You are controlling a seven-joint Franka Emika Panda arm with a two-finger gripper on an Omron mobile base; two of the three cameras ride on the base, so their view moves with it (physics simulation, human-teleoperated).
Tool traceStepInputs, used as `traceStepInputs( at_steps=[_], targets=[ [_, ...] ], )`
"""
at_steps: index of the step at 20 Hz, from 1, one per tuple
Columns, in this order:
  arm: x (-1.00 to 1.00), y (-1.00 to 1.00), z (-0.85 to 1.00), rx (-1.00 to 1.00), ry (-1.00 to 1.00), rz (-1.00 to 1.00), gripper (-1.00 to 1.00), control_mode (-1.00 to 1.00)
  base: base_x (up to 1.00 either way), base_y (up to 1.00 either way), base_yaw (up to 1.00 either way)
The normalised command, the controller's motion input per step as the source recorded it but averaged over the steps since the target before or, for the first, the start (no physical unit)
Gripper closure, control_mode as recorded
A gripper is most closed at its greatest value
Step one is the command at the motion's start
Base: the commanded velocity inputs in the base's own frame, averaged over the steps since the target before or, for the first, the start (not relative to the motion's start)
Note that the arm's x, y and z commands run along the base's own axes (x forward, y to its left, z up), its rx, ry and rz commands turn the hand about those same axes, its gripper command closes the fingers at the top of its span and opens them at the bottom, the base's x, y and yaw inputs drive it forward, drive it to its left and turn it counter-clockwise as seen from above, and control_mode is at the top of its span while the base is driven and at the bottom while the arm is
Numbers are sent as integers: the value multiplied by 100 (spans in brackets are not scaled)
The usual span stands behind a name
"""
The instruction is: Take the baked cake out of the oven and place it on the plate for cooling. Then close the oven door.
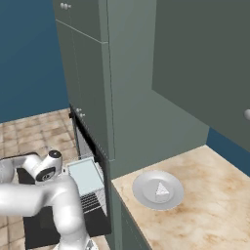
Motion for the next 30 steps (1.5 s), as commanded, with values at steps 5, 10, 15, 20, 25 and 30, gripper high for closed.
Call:
traceStepInputs(
  at_steps=[5,10,15,20,25,30],
  targets=[
    [29,59,-37,-5,6,0,-100,-100,0,0,0],
    [19,62,-14,-5,4,0,-100,-100,0,0,0],
    [31,54,-23,-7,7,0,-100,-100,0,0,0],
    [38,34,-36,-5,8,0,-100,-100,0,0,0],
    [37,16,-48,-4,8,0,-100,-100,0,0,0],
    [25,3,-53,-4,4,0,-100,-100,0,0,0]
  ],
)
